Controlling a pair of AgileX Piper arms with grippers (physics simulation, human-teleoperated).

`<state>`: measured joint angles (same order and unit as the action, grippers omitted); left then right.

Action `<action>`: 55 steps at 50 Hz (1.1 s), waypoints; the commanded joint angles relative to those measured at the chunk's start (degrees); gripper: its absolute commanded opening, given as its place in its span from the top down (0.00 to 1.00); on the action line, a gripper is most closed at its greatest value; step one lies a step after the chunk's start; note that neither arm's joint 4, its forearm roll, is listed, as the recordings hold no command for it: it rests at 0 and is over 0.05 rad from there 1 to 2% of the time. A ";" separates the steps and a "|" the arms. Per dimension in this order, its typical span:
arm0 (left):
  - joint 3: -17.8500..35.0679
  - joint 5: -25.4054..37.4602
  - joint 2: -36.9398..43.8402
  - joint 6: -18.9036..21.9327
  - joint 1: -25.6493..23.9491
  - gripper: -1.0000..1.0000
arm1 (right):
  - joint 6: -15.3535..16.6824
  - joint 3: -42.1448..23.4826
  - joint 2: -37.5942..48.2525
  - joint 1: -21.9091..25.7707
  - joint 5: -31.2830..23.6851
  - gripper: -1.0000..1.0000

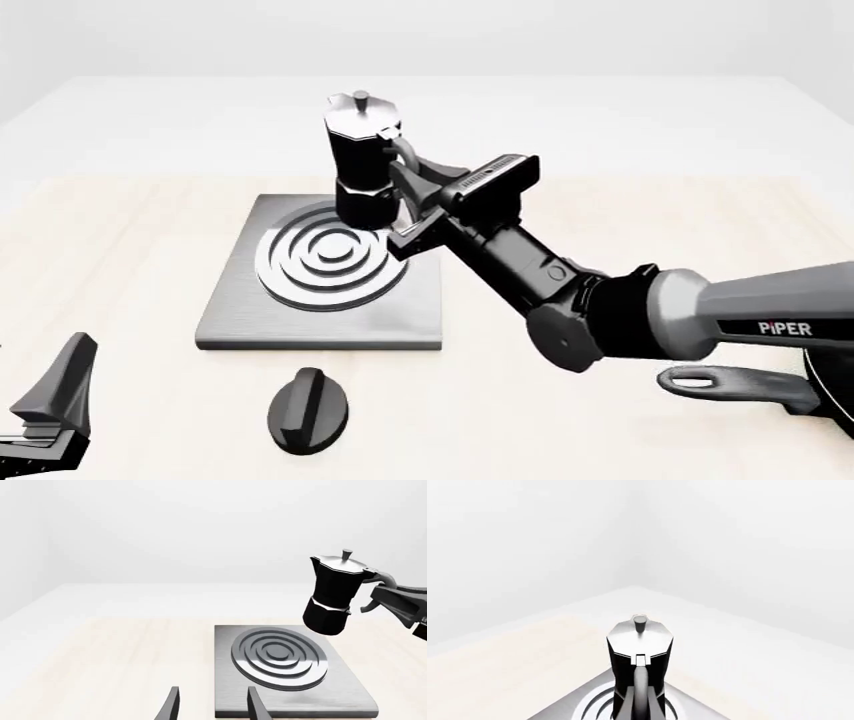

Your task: Put the moka pot on the stove.

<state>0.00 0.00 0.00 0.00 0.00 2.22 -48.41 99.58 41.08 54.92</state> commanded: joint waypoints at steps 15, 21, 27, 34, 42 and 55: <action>0.00 0.00 0.00 0.00 0.00 0.00 | -0.21 -9.23 8.53 1.43 -0.19 1.00; 0.00 0.00 0.00 0.00 0.00 0.00 | -0.34 -12.07 11.06 1.36 -0.89 1.00; 0.00 0.00 0.00 0.00 0.00 0.00 | -0.15 -14.59 12.98 1.29 -1.78 1.00; 0.00 0.00 0.00 0.00 0.00 0.00 | 0.03 -16.81 15.35 1.89 -2.28 1.00; 0.00 0.00 0.00 0.00 0.00 0.00 | 0.42 -19.72 18.20 1.72 -3.22 1.00; 0.00 0.00 0.00 0.00 0.00 0.00 | 1.01 -22.35 21.50 1.28 -4.30 1.00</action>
<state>0.00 0.00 0.00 0.00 0.00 3.06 -67.99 119.12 42.63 51.24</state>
